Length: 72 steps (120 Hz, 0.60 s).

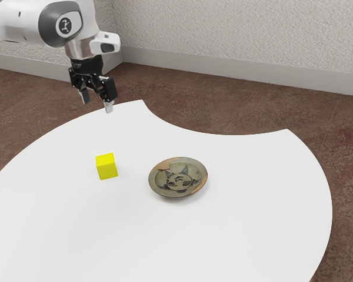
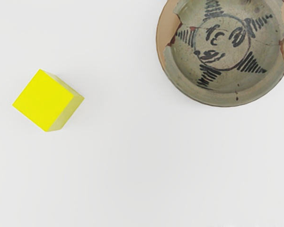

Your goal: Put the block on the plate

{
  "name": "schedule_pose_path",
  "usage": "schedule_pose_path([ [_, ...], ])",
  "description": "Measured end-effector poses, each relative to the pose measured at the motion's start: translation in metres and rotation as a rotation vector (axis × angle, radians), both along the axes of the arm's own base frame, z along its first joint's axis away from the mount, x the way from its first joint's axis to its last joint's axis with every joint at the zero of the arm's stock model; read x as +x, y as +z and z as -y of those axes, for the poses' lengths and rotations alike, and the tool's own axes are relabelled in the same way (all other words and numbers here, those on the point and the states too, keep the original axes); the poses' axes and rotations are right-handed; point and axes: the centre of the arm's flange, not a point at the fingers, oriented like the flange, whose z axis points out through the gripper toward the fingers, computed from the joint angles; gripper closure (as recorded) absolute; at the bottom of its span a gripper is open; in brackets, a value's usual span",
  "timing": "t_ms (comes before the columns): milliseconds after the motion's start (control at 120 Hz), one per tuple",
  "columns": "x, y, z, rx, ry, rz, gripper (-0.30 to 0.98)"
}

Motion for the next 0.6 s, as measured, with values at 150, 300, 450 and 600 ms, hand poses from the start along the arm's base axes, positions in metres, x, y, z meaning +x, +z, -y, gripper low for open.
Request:
schedule_pose_path([
  [150, -0.002, -0.006, 0.001, -0.003, -0.014, -0.012, 0.0],
  [300, -0.005, -0.052, -0.022, -0.007, 0.026, -0.069, 0.0],
  [450, 0.0, -0.102, -0.071, -0.01, 0.139, -0.109, 0.0],
  [600, 0.026, -0.146, -0.086, -0.002, 0.239, -0.128, 0.0],
])
